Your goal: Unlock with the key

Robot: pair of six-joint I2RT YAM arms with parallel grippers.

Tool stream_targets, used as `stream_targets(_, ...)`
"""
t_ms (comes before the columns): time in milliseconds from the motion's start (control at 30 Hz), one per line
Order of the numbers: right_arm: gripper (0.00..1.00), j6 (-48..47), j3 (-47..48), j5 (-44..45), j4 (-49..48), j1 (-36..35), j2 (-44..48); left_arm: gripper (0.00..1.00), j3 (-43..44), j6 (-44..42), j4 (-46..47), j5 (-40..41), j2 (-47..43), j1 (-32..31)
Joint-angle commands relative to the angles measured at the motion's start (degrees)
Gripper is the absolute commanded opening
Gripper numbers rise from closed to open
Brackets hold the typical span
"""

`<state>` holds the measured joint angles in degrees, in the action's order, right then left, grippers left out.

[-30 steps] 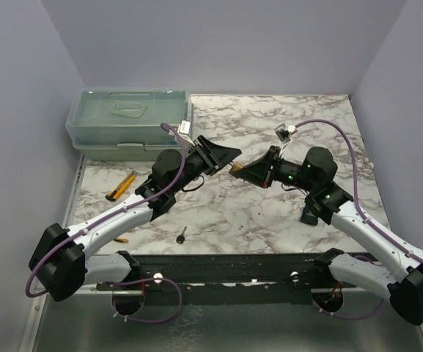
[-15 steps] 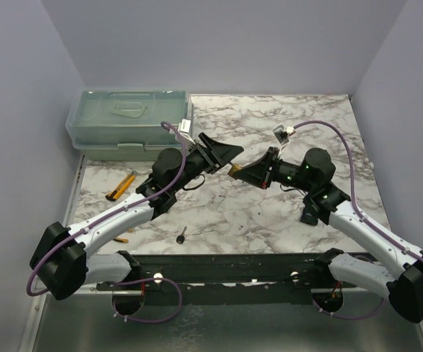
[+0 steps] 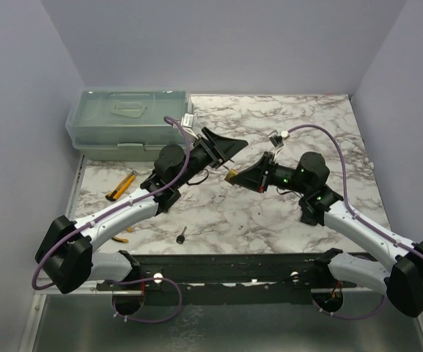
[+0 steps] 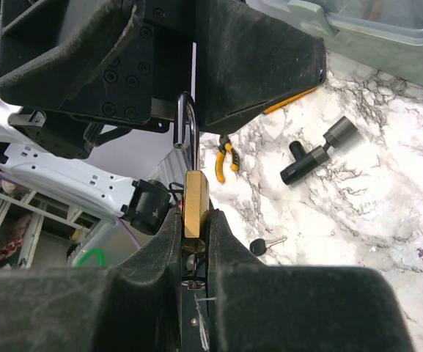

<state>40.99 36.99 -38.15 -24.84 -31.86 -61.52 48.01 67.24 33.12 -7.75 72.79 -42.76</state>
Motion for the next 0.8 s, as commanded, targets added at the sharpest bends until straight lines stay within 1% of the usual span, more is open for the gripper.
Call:
stream_targets(0,0.0,0.6,-0.8,-0.1,-2.3,0.0,0.5,0.59,2.0,-0.1,4.3,-2.6,0.1,0.0)
stream_targets(67,0.0,0.1,-0.7,0.6,-1.3,0.0,1.3,0.59,1.1,-1.4,4.3,-2.3,-0.9,0.2)
stream_targets(233,0.0,-1.0,0.0,1.4,1.0,0.0,3.4,0.72,-4.1,-4.5,3.9,-0.3,-5.3,2.3)
stream_targets(333,0.0,-0.9,0.3,1.9,1.5,0.1,4.3,0.75,-6.8,-5.8,3.2,-0.5,-7.7,3.9)
stream_targets(500,0.0,-0.4,0.3,1.9,0.7,0.0,4.3,0.75,-9.5,-9.1,3.1,-3.4,-10.4,4.4)
stream_targets(667,0.0,2.1,0.0,1.1,-1.9,0.0,3.3,0.68,-11.1,-10.6,3.3,-8.5,-12.0,4.4)
stream_targets(767,0.0,3.4,0.2,0.4,-3.2,0.0,2.5,0.64,-11.9,-12.3,4.0,-13.0,-13.0,4.4)
